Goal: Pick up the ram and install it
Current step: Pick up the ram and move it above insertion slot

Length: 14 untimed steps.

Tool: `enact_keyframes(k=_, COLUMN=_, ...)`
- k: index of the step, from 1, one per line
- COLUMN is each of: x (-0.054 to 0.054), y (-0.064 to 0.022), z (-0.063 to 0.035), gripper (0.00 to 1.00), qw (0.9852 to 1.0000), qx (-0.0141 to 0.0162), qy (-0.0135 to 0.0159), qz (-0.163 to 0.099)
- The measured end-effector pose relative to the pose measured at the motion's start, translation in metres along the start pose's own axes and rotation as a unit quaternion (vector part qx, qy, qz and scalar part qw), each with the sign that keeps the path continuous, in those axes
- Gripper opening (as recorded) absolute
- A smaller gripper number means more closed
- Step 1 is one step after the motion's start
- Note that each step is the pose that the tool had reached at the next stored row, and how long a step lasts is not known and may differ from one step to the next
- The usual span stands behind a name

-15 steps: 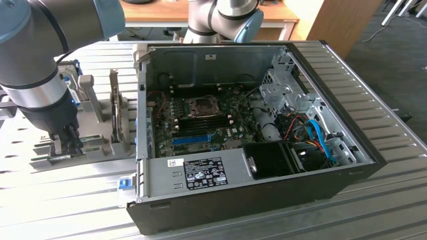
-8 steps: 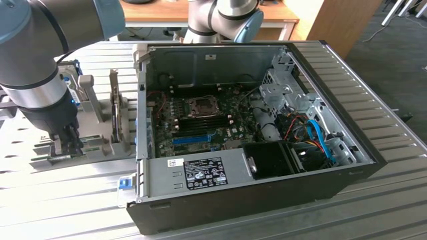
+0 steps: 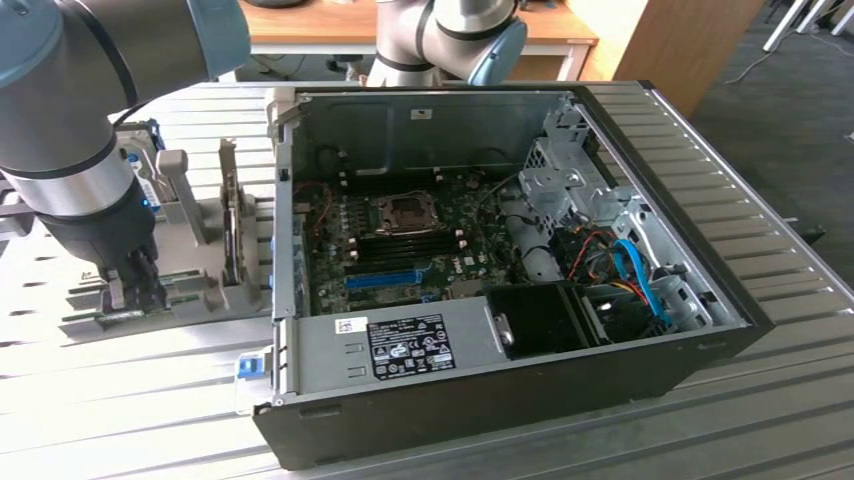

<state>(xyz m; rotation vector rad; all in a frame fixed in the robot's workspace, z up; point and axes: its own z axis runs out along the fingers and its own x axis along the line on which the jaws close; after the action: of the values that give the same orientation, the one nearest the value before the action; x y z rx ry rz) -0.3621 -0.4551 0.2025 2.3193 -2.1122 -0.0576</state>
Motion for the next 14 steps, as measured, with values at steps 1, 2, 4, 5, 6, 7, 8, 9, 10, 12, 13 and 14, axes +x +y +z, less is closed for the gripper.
enact_keyframes(k=1, x=0.0000, y=0.0000, z=0.0000, gripper=0.19, qw=1.0000, qx=0.0000, qy=0.0000, qz=0.000)
enact_keyframes(k=2, x=0.0000, y=0.0000, z=0.0000, gripper=0.13, qw=1.0000, qx=0.0000, qy=0.0000, qz=0.000)
enact_keyframes(k=4, x=0.0000, y=0.0000, z=0.0000, gripper=0.13, qw=1.0000, qx=0.0000, qy=0.0000, qz=0.000)
enact_keyframes(k=5, x=0.0000, y=0.0000, z=0.0000, gripper=0.13, qw=1.0000, qx=0.0000, qy=0.0000, qz=0.000)
enact_keyframes(k=6, x=0.0000, y=0.0000, z=0.0000, gripper=0.13, qw=1.0000, qx=0.0000, qy=0.0000, qz=0.000)
enact_keyframes(k=7, x=0.0000, y=0.0000, z=0.0000, gripper=0.13, qw=1.0000, qx=0.0000, qy=0.0000, qz=0.000)
enact_keyframes(k=8, x=0.0000, y=0.0000, z=0.0000, gripper=0.13, qw=1.0000, qx=0.0000, qy=0.0000, qz=0.000)
enact_keyframes(k=9, x=0.0000, y=0.0000, z=0.0000, gripper=0.13, qw=1.0000, qx=0.0000, qy=0.0000, qz=0.000)
enact_keyframes(k=10, x=0.0000, y=0.0000, z=0.0000, gripper=0.12, qw=1.0000, qx=0.0000, qy=0.0000, qz=0.000)
enact_keyframes(k=12, x=0.0000, y=0.0000, z=0.0000, gripper=0.12, qw=1.0000, qx=0.0000, qy=0.0000, qz=0.000)
enact_keyframes(k=13, x=0.0000, y=0.0000, z=0.0000, gripper=0.12, qw=1.0000, qx=0.0000, qy=0.0000, qz=0.000)
enact_keyframes(k=14, x=0.0000, y=0.0000, z=0.0000, gripper=0.12, qw=1.0000, qx=0.0000, qy=0.0000, qz=0.000)
